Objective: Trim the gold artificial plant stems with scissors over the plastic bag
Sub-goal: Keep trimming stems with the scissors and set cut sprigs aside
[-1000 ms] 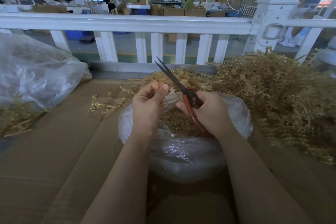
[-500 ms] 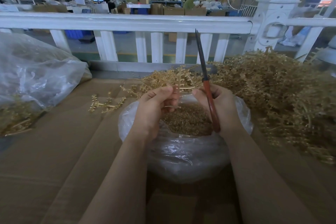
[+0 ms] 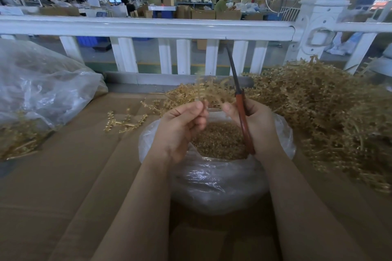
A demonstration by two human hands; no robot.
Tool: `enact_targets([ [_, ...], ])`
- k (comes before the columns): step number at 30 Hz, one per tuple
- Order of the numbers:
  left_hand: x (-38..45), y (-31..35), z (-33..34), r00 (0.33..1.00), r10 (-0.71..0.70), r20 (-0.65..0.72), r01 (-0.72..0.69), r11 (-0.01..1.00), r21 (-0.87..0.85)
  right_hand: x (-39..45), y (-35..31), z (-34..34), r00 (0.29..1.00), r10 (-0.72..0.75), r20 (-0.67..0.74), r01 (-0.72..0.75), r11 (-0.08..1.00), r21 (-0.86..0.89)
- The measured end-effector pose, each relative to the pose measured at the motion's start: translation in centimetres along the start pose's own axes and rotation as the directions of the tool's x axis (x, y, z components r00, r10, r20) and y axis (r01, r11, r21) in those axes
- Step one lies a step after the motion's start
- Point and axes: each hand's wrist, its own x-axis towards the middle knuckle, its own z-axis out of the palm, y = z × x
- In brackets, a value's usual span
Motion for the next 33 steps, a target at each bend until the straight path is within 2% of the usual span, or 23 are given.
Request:
enact_targets([
  [4,0.3,0.0,-0.1,0.992,0.070,-0.107,-0.081,0.991,-0.106,0.0,0.1,0.2,0.999,-0.020,0.033,0.024,0.990,-0.140],
  [8,0.4,0.1,-0.1,0.977,0.108,-0.185,-0.136,0.980,-0.145,-0.2,0.5,0.6,0.994,-0.025,0.107,0.065,0.920,-0.386],
  [14,0.5,-0.1,-0.2,0.961,0.191,-0.199,-0.205,0.977,-0.050,-0.4,0.8,0.6,0.986,-0.067,0.155,0.147,0.791,-0.594],
  [17,0.6,-0.2,-0.2,0.954,0.218,-0.207,-0.223,0.975,-0.003,-0.5,0.6,0.7,0.983,-0.091,0.159,0.172,0.758,-0.629],
  [33,0.5,-0.3,-0.2,0.957,0.198,-0.212,-0.211,0.977,-0.039,-1.0,0.5,0.9,0.981,-0.138,0.136,0.194,0.689,-0.699],
])
